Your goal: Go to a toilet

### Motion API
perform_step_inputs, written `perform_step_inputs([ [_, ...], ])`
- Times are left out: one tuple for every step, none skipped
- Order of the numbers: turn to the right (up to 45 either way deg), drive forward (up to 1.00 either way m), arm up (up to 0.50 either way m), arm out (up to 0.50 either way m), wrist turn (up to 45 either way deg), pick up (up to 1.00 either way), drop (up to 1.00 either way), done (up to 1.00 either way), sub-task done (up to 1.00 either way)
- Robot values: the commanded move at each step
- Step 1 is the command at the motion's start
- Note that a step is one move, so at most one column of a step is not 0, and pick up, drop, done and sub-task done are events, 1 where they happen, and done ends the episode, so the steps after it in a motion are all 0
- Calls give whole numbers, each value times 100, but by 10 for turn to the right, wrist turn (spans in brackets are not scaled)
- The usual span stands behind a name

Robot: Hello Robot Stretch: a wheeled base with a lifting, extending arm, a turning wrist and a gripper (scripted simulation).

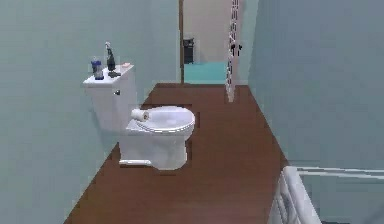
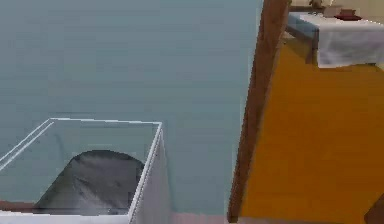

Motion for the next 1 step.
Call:
perform_step_inputs([
  [0, 65, 0, 0, 0, 0, 0, 0, 0],
])
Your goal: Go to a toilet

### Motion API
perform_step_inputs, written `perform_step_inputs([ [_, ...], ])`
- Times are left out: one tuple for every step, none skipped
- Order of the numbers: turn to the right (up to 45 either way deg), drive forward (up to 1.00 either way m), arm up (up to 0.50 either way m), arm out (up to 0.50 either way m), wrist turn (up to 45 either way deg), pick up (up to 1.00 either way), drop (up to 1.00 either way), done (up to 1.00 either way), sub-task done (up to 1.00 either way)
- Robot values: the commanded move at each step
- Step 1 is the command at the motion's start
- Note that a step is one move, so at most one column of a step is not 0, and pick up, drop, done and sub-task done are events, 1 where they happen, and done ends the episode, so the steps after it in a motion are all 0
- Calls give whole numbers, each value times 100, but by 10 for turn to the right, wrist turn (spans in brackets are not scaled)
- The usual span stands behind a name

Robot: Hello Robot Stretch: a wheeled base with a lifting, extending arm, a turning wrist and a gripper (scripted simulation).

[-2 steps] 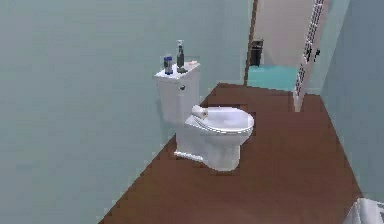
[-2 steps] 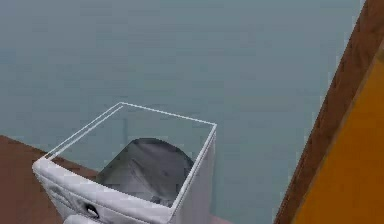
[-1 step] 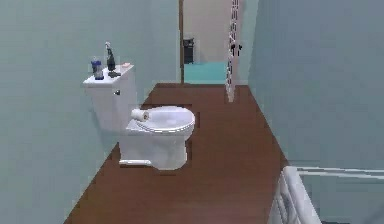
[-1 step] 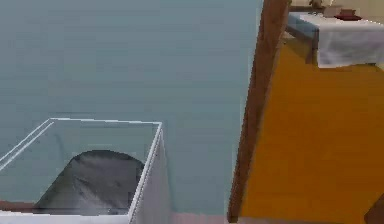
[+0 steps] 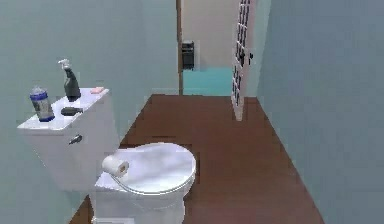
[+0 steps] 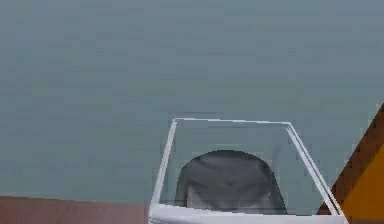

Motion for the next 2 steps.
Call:
perform_step_inputs([
  [-120, 0, 0, 0, 0, 0, 0, 0, 0],
  [0, 0, 0, 0, 0, 0, 0, 100, 0],
])
